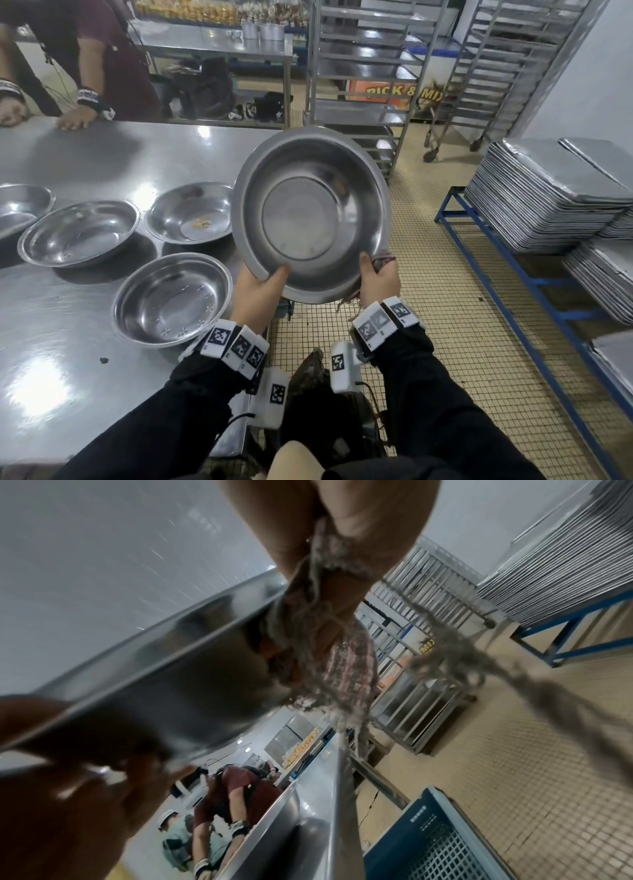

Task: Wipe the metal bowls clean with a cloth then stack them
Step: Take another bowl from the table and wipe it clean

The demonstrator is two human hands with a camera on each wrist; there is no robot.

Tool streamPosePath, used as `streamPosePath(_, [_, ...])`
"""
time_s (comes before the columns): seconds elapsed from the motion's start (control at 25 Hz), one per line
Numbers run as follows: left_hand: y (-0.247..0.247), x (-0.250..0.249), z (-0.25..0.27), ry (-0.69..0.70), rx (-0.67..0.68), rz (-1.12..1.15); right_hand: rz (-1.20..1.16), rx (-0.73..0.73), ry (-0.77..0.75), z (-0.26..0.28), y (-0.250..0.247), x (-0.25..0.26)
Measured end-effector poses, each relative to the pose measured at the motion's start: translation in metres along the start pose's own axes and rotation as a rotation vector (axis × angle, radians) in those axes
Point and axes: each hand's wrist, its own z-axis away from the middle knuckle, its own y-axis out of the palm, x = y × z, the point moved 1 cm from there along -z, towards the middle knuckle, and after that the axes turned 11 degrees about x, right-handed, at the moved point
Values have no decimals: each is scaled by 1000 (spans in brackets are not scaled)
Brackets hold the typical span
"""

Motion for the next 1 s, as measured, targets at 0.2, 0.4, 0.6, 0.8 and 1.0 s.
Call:
streamPosePath(0.2, [-6, 5, -5, -74, -67, -1, 54, 139, 18, 8, -3, -6])
streamPosePath(0.4, [-23, 9, -9, -78, -85, -87, 186, 184, -2, 24, -14, -12])
streamPosePath(0.6, [-20, -1, -5, -24, -33, -243, 573, 543, -242, 43, 17, -15])
streamPosePath(0.8, [-11, -14, -9, 47, 82, -289, 1045, 789, -489, 36, 34, -33])
streamPosePath(1.0, [-13, -20, -12, 97, 68, -278, 1550, 519, -378, -11, 13, -24])
